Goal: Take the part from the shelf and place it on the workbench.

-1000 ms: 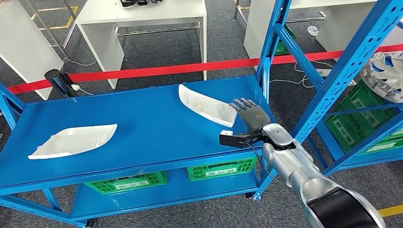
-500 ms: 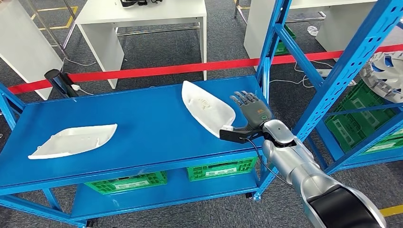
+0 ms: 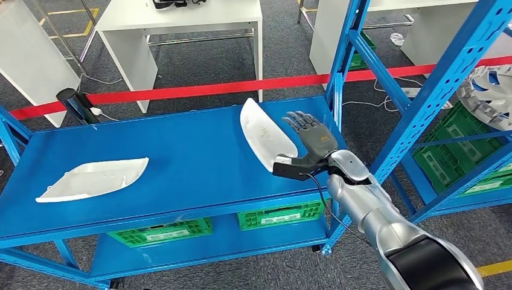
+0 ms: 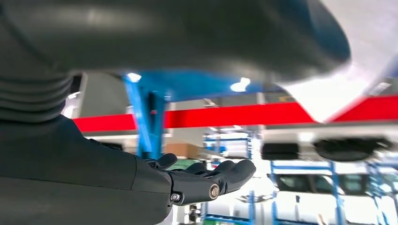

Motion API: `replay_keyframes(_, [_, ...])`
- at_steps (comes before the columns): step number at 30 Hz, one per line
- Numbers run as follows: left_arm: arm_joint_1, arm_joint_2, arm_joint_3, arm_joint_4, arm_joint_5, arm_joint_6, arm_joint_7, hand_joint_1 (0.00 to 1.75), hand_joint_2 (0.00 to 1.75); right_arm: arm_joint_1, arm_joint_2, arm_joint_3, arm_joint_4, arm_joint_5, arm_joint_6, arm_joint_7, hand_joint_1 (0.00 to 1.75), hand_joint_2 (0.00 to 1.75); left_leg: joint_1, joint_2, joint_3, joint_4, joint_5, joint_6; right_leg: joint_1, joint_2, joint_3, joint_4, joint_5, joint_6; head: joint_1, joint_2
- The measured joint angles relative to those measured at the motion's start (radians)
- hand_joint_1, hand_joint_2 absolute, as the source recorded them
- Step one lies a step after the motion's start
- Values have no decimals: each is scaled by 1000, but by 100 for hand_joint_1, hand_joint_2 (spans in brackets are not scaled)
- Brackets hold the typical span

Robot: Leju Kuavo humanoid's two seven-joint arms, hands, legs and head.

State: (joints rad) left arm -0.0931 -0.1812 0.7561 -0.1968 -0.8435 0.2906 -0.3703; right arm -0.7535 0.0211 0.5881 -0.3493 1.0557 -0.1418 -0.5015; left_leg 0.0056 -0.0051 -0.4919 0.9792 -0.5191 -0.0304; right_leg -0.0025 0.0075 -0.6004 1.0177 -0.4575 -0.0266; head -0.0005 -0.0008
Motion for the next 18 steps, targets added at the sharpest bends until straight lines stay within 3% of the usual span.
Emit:
replay_keyframes(2, [-2,-1,0,0,-6,-4,9,0,0,1,22,-10,-7,-20,18,-30,0,175,0,0,0,0,0,0,0,0,0,0,0,0,0,0])
replay_keyframes(6, [-9,-2,0,0,-19,-6,31,0,0,1,67,-14,-12,-21,85,-42,0,0,0,0,0,0,0,0,1,0,0,0,0,0,0,0])
replay_keyframes(13, [-15,-3,0,0,-40,-3,73,0,0,-10,129,13,-4,83,198,55,0,0,0,0,0,0,0,-1,1,0,0,0,0,0,0,0])
replay_keyframes(18, [-19,-4,0,0,-55,3,93,0,0,-14,154,64,8,140,225,102,0,0,0,0,0,0,0,-1,1,0,0,0,0,0,0,0])
